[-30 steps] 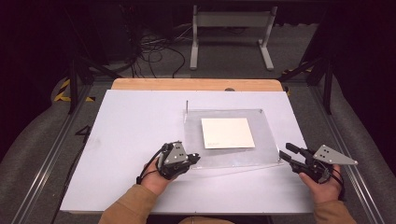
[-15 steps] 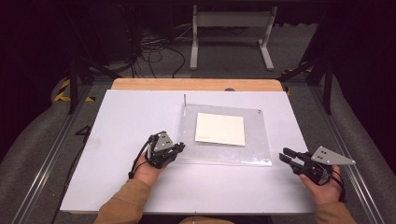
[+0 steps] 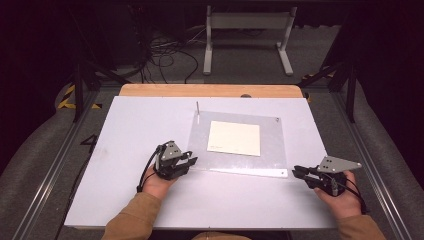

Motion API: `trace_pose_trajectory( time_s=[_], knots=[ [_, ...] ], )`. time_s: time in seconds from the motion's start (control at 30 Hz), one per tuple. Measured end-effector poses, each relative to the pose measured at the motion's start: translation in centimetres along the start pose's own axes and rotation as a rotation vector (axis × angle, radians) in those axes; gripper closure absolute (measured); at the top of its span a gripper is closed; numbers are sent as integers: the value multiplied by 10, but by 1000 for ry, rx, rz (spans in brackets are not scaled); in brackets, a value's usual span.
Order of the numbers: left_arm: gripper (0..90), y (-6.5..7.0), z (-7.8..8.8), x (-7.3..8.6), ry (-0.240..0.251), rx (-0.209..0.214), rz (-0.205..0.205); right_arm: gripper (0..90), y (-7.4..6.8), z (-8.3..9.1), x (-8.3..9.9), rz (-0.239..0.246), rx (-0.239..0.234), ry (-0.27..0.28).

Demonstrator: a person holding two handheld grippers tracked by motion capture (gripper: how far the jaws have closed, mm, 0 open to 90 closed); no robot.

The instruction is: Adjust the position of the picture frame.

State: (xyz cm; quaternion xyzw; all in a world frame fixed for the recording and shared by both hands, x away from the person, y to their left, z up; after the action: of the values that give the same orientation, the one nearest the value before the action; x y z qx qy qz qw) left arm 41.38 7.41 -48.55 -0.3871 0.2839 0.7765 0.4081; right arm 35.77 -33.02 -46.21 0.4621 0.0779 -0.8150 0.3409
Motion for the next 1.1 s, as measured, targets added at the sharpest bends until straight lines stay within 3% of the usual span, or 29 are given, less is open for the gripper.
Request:
trace_pose_trajectory(
  time_s=[0.27,0.43,0.7,1.1],
  knots=[
    [490,0,27,-6,74,-4,-1,799,1,-4,-10,-13,-54,-46],
    [469,-2,41,-3,100,-21,3,776,-3,-15,-18,35,-90,-105],
    [449,-8,49,-3,123,-33,9,775,-5,-35,-18,61,-100,-202],
    [440,-11,49,1,135,-14,43,765,-4,-48,-12,63,-107,-264]
  ],
)
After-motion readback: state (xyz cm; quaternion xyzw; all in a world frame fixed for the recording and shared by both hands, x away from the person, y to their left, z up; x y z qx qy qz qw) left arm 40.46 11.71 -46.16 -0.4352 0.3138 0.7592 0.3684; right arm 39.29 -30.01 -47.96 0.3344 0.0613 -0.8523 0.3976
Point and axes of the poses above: each handheld gripper's, and its own axes: z roughly backward along the jaws, x roughly out of its underside, y roughly to its right, the point moved 6 cm from there along -z, roughly forward along the jaws, and after that the axes turned 10 degrees about x, right-handed, at the moved point
